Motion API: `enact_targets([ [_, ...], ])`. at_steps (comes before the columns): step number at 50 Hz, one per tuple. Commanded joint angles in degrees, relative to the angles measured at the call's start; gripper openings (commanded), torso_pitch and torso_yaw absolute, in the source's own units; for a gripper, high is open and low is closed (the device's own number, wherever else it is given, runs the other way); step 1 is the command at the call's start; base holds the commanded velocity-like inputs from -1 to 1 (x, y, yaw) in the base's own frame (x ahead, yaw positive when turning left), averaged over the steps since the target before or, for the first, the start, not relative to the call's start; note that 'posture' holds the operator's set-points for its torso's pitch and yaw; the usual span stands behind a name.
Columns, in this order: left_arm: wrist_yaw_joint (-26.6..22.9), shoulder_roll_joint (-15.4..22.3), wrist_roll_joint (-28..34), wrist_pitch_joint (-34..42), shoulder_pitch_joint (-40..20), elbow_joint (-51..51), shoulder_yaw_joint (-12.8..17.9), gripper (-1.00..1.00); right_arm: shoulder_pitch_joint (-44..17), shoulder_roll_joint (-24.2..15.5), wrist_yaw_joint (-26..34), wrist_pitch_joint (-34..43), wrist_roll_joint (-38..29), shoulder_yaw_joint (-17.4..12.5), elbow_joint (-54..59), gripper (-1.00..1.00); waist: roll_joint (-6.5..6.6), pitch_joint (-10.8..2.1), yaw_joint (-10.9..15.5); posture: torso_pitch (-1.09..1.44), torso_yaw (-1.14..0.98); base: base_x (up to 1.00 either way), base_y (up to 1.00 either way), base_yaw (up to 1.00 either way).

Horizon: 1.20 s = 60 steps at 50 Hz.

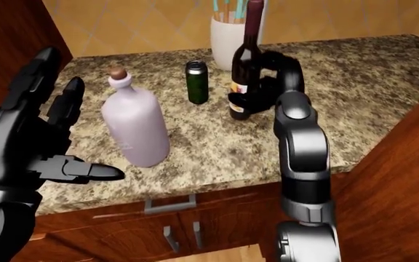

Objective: Move the drinks to the dining counter.

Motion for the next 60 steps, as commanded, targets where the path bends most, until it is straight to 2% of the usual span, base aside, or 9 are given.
enact_targets([
  [1,-1.11,-0.43,2.38,-0.6,-1.68,-1.04,0.21,1.0,-3.13,-0.62,-0.2,-2.19,0.31,-0.79,-4.71,-1.0,-0.13,-1.7,0.05,0.0,0.0,0.0,0.0,0.0],
  [16,-8.72,-6.64,18.96,3.62,-8.07,1.8,-6.27,1.0,-3.95,-0.34,0.66,1.47,-0.05,-0.56,-9.4,-1.0,-0.58,-1.79,0.05,0.0,0.0,0.0,0.0,0.0],
  [28,-13.93,-10.3,32.92,3.77,-9.27,5.49,-11.92,1.0,-4.05,-0.13,0.87,1.45,-0.39,-0.45,-9.59,-1.0,-0.9,-2.1,-0.05,0.0,0.0,0.0,0.0,0.0],
  [47,-21.53,-15.13,45.19,-2.08,-7.09,12.14,-14.29,1.0,-3.83,0.3,0.87,1.36,-0.54,-0.33,-9.82,-1.0,-1.4,-2.46,0.07,0.0,0.0,0.0,0.0,0.0],
  [48,-21.63,-15.37,45.4,-2.04,-7.23,12.33,-14.2,0.95,-3.86,0.29,0.88,1.33,-0.53,-0.33,-9.77,-1.0,-1.43,-2.47,0.09,0.0,0.0,0.0,0.0,0.0],
  [50,-21.88,-15.8,45.76,-1.88,-7.45,12.45,-14.44,0.4,-3.77,0.3,0.9,1.26,-0.52,-0.31,-9.76,-1.0,-1.49,-2.47,0.12,0.0,0.0,0.0,0.0,0.0],
  [53,-22.15,-16.32,46.21,-1.65,-7.49,12.18,-14.89,0.07,-3.62,0.38,0.83,1.1,-0.57,-0.26,-9.69,-1.0,-1.52,-2.45,0.15,0.0,0.0,0.0,0.0,0.0],
  [56,-22.38,-16.66,46.75,-1.9,-7.3,12.21,-15.49,0.0,-3.43,0.38,0.85,0.69,-0.58,-0.33,-9.37,-1.0,-1.57,-2.44,0.15,0.0,0.0,0.0,0.0,0.0],
  [60,-22.8,-16.98,47.3,-2.14,-6.91,11.98,-15.75,-0.3,-3.39,0.39,0.84,1.38,-0.53,-0.28,-10.2,-1.0,-1.62,-2.45,0.27,0.0,0.0,0.0,0.0,0.0],
])
